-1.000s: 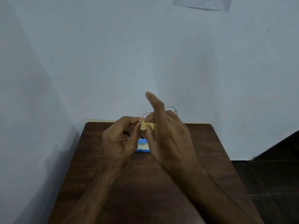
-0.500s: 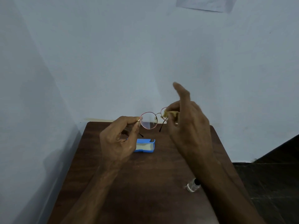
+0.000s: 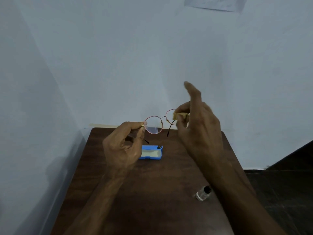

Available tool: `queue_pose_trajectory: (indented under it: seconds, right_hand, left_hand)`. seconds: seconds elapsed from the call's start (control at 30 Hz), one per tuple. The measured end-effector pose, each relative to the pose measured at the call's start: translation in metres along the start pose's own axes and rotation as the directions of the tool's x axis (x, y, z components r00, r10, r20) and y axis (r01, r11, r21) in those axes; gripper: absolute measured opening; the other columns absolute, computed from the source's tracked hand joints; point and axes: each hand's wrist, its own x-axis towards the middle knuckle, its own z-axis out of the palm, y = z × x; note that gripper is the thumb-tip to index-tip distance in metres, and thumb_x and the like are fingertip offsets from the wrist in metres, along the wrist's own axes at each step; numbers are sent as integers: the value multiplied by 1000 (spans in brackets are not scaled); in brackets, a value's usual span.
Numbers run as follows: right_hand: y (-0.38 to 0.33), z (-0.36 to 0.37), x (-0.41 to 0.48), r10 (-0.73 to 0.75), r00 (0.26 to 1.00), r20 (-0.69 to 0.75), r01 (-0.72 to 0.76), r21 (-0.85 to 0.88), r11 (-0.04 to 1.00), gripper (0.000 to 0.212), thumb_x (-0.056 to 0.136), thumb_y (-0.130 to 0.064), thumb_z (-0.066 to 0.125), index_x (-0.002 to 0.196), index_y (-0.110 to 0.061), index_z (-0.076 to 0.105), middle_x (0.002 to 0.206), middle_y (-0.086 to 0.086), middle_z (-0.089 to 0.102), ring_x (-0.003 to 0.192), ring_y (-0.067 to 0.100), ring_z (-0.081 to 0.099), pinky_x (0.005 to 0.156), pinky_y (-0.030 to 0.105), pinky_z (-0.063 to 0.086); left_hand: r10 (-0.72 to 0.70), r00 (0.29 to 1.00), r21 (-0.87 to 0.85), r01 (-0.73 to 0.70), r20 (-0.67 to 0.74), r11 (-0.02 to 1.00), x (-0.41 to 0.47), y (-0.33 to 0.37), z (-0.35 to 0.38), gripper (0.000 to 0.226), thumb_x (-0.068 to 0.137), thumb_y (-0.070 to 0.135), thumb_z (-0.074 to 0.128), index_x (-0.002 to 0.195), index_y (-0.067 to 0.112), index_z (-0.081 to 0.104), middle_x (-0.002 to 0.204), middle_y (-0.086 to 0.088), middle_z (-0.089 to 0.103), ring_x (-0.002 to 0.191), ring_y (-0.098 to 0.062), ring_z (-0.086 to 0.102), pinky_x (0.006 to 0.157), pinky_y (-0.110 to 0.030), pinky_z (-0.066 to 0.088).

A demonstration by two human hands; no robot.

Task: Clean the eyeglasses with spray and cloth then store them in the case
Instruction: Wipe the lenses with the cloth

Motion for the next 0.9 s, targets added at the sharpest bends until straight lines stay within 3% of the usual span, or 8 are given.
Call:
queue_pose_trajectory:
  seconds: [0.13, 0.23, 0.37, 0.5, 0.63, 0.73, 0.9]
  right_hand:
    - [-8, 2, -18, -47, 998, 33, 46, 33, 998, 88, 79, 0, 74, 154, -20, 34, 89, -12, 67, 81, 17, 62, 67, 35, 56]
    - [4, -5, -1, 34, 999, 1, -34, -25, 999, 85, 82, 0, 71, 156, -18, 33, 92, -11, 68, 84, 20, 63, 71, 41, 56]
    - [-14, 1, 8, -12, 1000, 12, 12, -10, 1000, 91, 77, 3, 73, 155, -19, 33, 92, -12, 68, 80, 19, 62, 69, 35, 52]
    - [-12, 6, 2, -40, 999, 10, 40, -21, 999, 91, 76, 3, 72, 154, -22, 32, 91, -13, 68, 79, 18, 61, 66, 31, 47]
    - [-4, 0, 18, 55, 998, 3, -55, -66, 996, 90, 81, 3, 67, 158, -22, 27, 93, -14, 67, 85, 18, 61, 69, 28, 41]
    - [-31, 5, 5, -42, 999, 24, 41, 20, 999, 89, 81, -2, 72, 156, -21, 29, 93, -12, 68, 79, 16, 62, 67, 34, 52]
    - [-46, 8, -23, -173, 983, 68, 163, 129, 978, 91, 81, -4, 78, 157, -20, 31, 98, -13, 68, 82, 13, 61, 67, 36, 56]
  left_hand:
    - [14, 1000, 34, -13, -7, 999, 2, -2, -2, 28, 94, 19, 77, 107, -6, 77, 96, -15, 79, 94, -11, 67, 90, -6, 53]
    - [43, 999, 6, -43, -10, 999, 0, -3, 0, 27, 98, 22, 72, 107, -3, 77, 95, -11, 79, 93, -4, 66, 87, -4, 52]
    - [22, 1000, -38, -23, -18, 999, -3, -5, 5, 21, 101, 32, 69, 114, 15, 71, 100, 6, 72, 94, 9, 62, 89, -2, 50]
    - [48, 998, -33, -49, -39, 998, -1, -4, 5, 16, 104, 31, 67, 116, 22, 67, 106, 10, 67, 97, 18, 61, 87, -1, 49]
    - [74, 997, -46, -75, -35, 996, -1, -4, 3, 15, 100, 21, 71, 114, 16, 72, 99, 7, 73, 92, 10, 64, 82, -6, 52]
    - [36, 998, -30, -38, -56, 999, -2, -2, 6, 18, 98, 20, 72, 108, 6, 76, 94, -5, 78, 88, -2, 66, 82, -8, 54]
    - [24, 999, -81, -27, -31, 996, -2, 0, 6, 17, 102, 28, 70, 110, 13, 74, 97, 3, 77, 86, -5, 71, 79, -13, 56]
